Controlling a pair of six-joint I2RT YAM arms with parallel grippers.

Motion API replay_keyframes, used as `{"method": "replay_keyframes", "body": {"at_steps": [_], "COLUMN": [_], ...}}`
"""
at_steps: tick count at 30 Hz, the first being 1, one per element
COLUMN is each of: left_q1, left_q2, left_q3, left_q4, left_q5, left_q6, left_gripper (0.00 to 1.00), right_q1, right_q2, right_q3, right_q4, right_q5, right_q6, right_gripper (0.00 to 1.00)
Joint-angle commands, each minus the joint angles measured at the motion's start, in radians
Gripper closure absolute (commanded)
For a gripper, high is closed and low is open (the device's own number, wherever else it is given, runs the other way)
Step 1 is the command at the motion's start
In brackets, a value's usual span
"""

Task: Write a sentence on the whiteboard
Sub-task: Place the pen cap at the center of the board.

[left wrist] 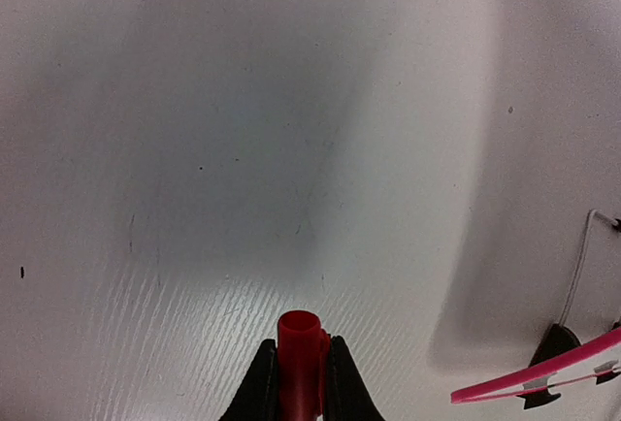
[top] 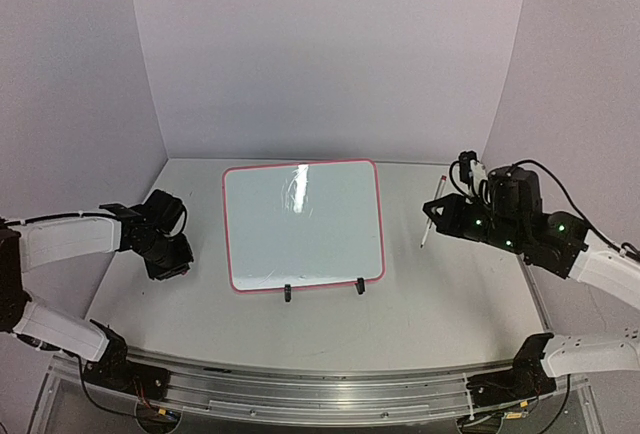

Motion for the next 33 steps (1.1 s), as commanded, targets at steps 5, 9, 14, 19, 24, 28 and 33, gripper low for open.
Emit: {"method": "replay_keyframes", "body": {"at_steps": [5, 9, 14, 19, 24, 28, 33], "left_q1": [0.046, 0.046, 0.046, 0.046, 0.046, 0.046, 0.046], "left_q2": [0.170, 0.212, 0.221, 0.242, 0.256, 0.257, 0.241], "left_q3": [0.016, 0.024, 0.019, 0.021, 0.020, 0.027, 0.030], "left_q4": [0.131, 0.116, 0.109, 0.100, 0.098, 0.080, 0.066], "left_q5": [0.105, 0.102, 0.094, 0.091, 0.093, 0.080, 0.083], "left_q6": [0.165, 0.165, 0.163, 0.167, 0.168, 0.164, 0.169], "left_gripper": [1.00, 1.00, 0.96, 0.88, 0.85, 0.75, 0.63], "right_q1": [0.003, 0.003, 0.003, 0.003, 0.003, 0.003, 0.003], "right_q2": [-0.062, -0.072, -0.073, -0.078, -0.088, -0.097, -0.110], "right_q3": [-0.002, -0.011, -0.020, -0.029, -0.037, -0.040, -0.042], "right_q4": [-0.081, -0.093, -0.100, -0.104, -0.105, -0.108, -0.112], "right_q5": [-0.002, 0.000, 0.001, 0.011, 0.014, 0.013, 0.013], "right_q6": [0.008, 0.013, 0.023, 0.031, 0.040, 0.044, 0.044], "right_gripper": [1.00, 1.00, 1.00, 1.00, 1.00, 1.00, 1.00]}}
